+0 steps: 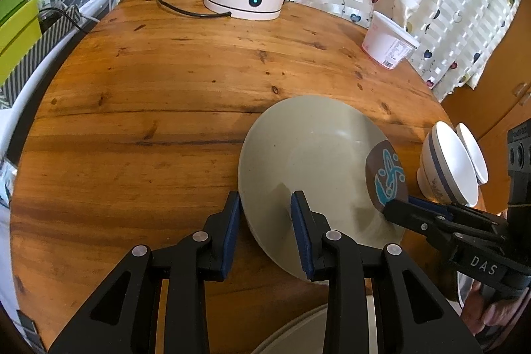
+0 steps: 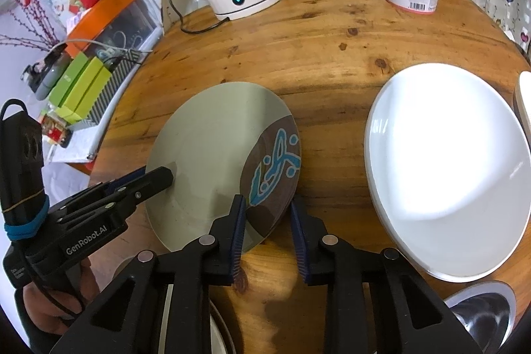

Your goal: Organize plates and bowls

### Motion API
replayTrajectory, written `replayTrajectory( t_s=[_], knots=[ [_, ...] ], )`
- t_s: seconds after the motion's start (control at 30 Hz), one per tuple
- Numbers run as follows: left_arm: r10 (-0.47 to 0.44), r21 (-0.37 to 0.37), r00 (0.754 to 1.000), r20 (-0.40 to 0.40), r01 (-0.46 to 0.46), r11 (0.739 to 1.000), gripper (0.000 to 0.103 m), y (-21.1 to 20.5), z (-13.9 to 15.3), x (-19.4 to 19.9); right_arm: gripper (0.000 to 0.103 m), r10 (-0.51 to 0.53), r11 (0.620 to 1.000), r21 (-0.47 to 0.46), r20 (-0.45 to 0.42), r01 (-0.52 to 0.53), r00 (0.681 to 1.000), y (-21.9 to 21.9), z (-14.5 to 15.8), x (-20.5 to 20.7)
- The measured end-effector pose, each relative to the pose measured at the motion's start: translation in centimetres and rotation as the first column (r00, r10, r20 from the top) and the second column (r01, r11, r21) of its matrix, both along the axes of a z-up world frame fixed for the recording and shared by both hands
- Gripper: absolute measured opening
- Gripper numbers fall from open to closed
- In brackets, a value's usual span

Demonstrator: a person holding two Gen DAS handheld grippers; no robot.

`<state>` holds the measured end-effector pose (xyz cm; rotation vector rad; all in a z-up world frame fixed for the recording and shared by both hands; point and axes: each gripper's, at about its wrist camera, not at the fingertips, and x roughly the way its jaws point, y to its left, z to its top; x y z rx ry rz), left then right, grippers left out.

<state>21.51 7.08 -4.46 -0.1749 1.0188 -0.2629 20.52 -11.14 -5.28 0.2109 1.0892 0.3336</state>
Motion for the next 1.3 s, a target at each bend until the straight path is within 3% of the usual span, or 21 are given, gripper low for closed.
replayTrajectory(
  t_s=[0.7, 1.3],
  knots=[
    [0.027, 0.011, 0.999, 0.028, -0.028, 1.0, 0.032, 0.2, 2.1, -1.9, 0.026, 0.019, 1.0, 0.013, 0.035, -0.019, 0.999, 0.2, 2.0, -0.9],
    [0.061, 0.005, 0.997, 0.042, -0.062, 0.998, 0.032, 0.4, 3.4, -5.9, 0.026, 0.054, 0.998, 0.016, 0.052, -0.054, 0.997, 0.0, 3.2, -3.5]
  ],
)
